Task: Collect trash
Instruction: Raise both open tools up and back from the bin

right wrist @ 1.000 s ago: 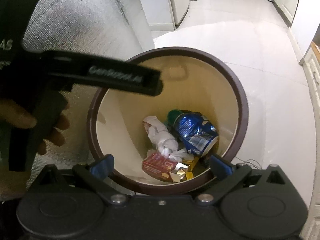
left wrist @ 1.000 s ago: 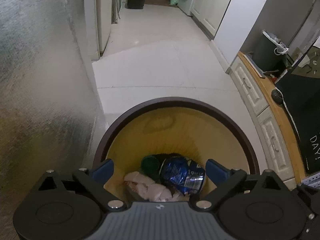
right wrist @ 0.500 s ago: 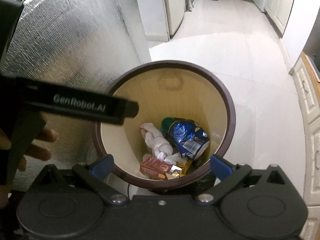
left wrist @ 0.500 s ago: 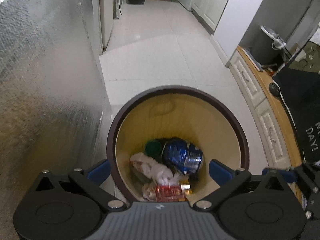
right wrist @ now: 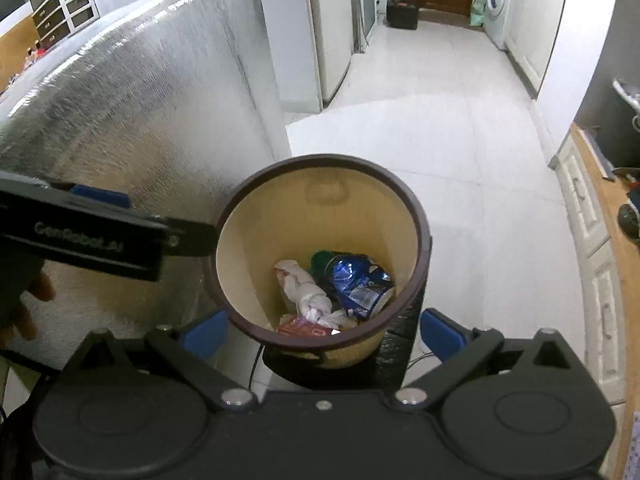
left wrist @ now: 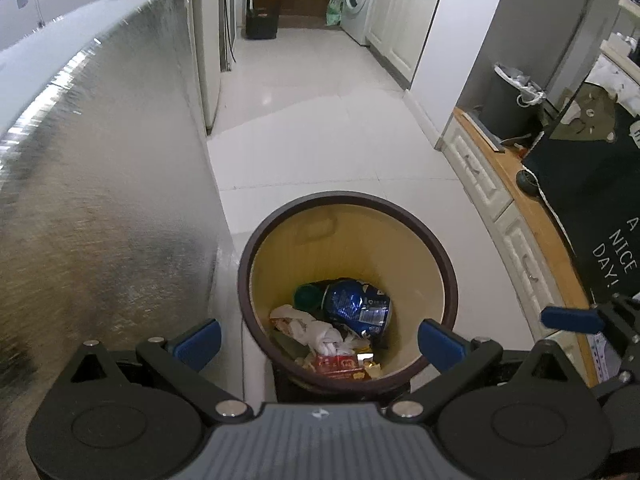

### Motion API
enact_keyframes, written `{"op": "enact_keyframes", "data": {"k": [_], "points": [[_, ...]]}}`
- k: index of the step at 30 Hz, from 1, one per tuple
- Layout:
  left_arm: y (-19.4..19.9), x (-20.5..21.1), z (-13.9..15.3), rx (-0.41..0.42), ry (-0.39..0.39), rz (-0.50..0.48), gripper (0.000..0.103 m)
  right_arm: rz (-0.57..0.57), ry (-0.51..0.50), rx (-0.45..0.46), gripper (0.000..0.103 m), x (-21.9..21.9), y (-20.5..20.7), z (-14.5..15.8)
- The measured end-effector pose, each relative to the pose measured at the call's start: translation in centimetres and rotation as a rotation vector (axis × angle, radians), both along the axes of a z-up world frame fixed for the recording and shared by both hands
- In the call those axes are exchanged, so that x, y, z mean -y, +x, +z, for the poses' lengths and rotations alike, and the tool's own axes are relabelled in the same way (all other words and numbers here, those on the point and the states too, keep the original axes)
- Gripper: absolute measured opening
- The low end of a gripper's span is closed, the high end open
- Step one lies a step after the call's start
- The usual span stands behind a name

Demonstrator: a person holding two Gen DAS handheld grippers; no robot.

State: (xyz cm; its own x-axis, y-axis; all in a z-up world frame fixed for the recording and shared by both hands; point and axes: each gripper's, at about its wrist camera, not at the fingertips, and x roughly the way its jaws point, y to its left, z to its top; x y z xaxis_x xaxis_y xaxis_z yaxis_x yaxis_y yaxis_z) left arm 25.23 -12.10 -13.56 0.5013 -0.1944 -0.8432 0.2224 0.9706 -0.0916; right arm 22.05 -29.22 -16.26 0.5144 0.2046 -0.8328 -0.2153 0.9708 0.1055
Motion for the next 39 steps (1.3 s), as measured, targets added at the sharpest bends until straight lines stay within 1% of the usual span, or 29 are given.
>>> {"op": "enact_keyframes", "data": {"k": [4,12,17,20,23,27,29,32,36,39], "points": [[-2.4,-0.5,1.9,0.040,0.000,-0.013,0.103,-0.030,-0.019,0.039,0.103,0.4,-2.2,1.8],[-7.0,-1.7,5.2,0.114,-0.045,-0.038,0.103,-0.098,-0.038,0.120,0.103,1.1,-6.2,4.6],[-9.8,-2.6,7.0,0.134,-0.087,-0.046,0.103,-0.136,-0.028,0.184,0.103,1.6,-8.9,6.6],[-11.7,-2.9,8.2,0.167,-0.073,-0.058,0.103,-0.165,-0.026,0.218,0.103,1.7,-10.6,8.0],[-13.5,-3.3,9.1,0.197,-0.050,-0.047,0.103,-0.189,-0.016,0.249,0.103,1.6,-12.2,9.2],[-15.8,-4.6,9.9,0.218,-0.068,-0.034,0.103,-0.190,-0.004,0.292,0.103,1.2,-14.5,10.4],[-16.9,-5.1,10.1,0.232,-0.061,-0.021,0.103,-0.189,-0.004,0.307,0.103,0.9,-15.7,10.9],[-18.6,-5.7,10.3,0.246,-0.031,0.013,0.103,-0.184,-0.003,0.330,0.103,0.5,-17.7,11.6],[-20.8,-6.8,10.3,0.261,-0.042,0.047,0.103,-0.187,-0.005,0.369,0.103,-0.1,-20.4,12.4],[-22.3,-7.5,10.1,0.273,-0.035,0.078,0.103,-0.194,-0.018,0.393,0.103,-0.7,-22.0,12.9]]}}
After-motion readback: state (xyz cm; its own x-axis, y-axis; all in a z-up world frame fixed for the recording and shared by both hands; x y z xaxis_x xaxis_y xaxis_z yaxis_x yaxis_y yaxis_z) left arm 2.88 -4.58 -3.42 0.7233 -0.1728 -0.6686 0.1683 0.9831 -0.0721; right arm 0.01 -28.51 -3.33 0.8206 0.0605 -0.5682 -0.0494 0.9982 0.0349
